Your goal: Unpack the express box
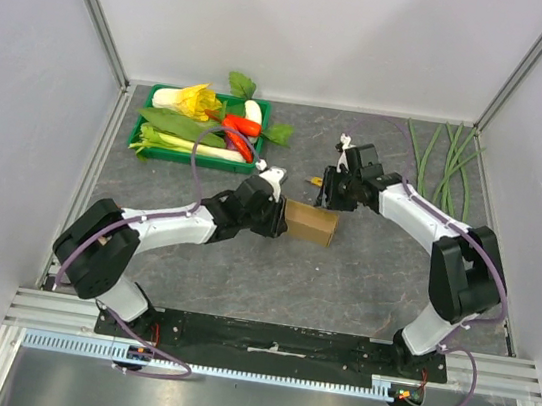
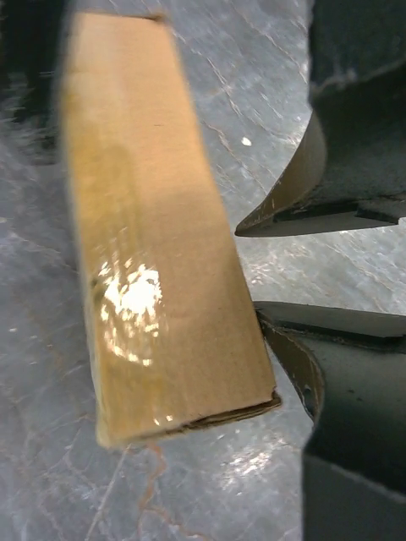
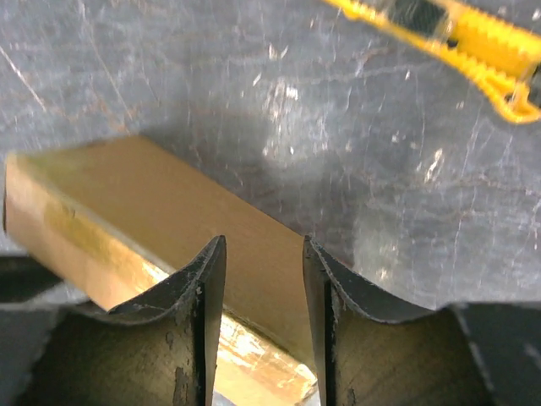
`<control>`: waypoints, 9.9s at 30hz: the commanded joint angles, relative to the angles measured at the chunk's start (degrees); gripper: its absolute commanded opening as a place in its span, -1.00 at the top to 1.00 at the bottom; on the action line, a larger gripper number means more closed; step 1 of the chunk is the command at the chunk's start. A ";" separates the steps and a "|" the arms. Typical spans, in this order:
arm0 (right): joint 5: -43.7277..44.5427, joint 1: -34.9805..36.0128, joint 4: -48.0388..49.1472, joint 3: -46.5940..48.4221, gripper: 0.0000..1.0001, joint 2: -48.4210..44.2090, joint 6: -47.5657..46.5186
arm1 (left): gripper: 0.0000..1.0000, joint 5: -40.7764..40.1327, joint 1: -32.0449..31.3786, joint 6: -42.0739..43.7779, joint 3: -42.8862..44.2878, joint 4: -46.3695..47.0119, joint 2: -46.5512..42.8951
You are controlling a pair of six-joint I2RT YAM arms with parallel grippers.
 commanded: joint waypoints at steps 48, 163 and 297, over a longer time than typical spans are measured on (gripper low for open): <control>20.61 18.36 2.99 -8.64 -0.59 -11.74 8.27 | -0.14 20.25 21.88 -7.47 -7.80 -0.59 -11.64; 19.91 15.90 6.51 -3.28 0.23 2.94 5.81 | -0.05 11.13 24.95 -9.30 -4.37 -11.58 -2.49; 23.33 26.79 -3.60 8.40 -0.18 9.17 9.59 | 0.20 22.65 32.69 6.61 9.78 -42.60 -12.68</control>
